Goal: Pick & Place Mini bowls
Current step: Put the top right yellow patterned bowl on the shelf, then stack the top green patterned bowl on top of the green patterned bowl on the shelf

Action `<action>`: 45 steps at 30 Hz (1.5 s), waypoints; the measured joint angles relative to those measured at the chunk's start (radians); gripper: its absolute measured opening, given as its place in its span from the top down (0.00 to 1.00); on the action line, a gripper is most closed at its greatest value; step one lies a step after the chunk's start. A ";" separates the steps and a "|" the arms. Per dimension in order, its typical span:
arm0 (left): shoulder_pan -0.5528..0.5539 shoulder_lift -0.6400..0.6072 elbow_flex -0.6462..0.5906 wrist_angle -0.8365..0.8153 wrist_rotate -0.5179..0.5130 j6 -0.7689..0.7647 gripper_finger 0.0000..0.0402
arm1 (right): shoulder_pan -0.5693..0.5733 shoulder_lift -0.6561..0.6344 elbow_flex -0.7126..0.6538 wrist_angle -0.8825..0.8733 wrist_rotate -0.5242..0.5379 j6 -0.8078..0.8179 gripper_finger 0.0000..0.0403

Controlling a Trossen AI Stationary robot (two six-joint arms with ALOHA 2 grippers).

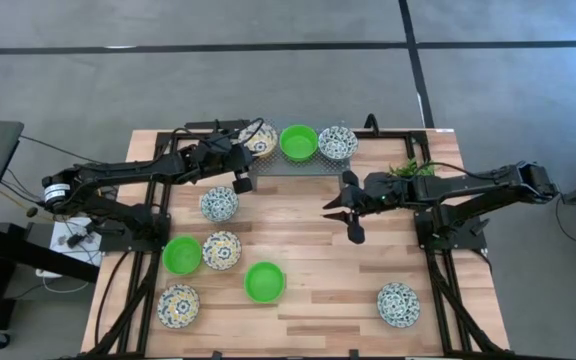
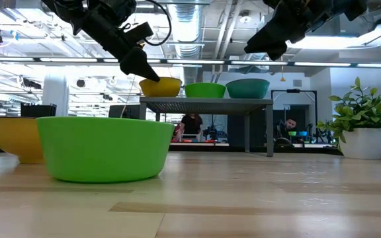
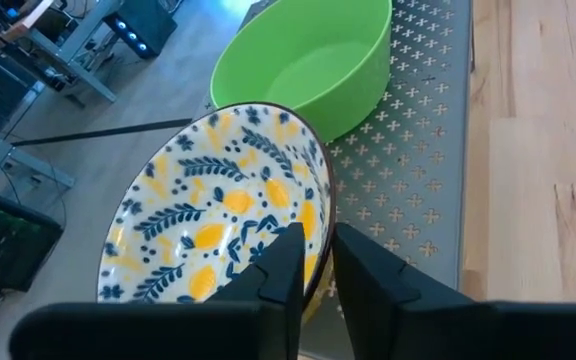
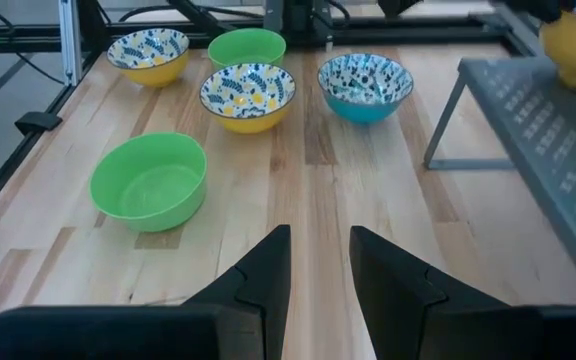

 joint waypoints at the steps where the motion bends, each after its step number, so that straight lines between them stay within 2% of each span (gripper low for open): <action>1: 0.000 0.000 0.000 0.001 0.000 0.000 0.83 | 0.000 0.000 0.000 0.008 0.000 -0.013 0.75; 11: -0.001 0.000 0.000 0.018 0.000 0.000 0.60 | 0.000 0.000 0.000 0.029 0.000 -0.049 0.75; 16: -0.047 -0.030 -0.001 0.051 -0.001 0.000 0.55 | 0.000 0.000 0.000 0.029 0.001 -0.091 0.75; 21: -0.164 -0.119 -0.001 0.030 -0.005 -0.030 0.56 | -0.001 0.000 0.000 0.029 0.003 -0.091 0.75; 24: -0.239 -0.180 -0.001 -0.063 -0.020 -0.121 0.57 | -0.001 0.000 0.000 0.029 0.003 -0.091 0.75; 29: -0.337 -0.248 -0.001 -0.317 -0.022 -0.370 0.59 | 0.000 0.000 0.000 0.029 0.003 -0.091 0.75; 37: -0.400 -0.209 -0.003 -0.609 -0.024 -0.686 0.60 | 0.000 0.000 0.000 0.029 0.003 -0.090 0.75; 45: -0.422 -0.140 -0.146 -0.615 0.003 -0.877 0.60 | 0.000 0.008 0.000 0.031 0.003 -0.090 0.75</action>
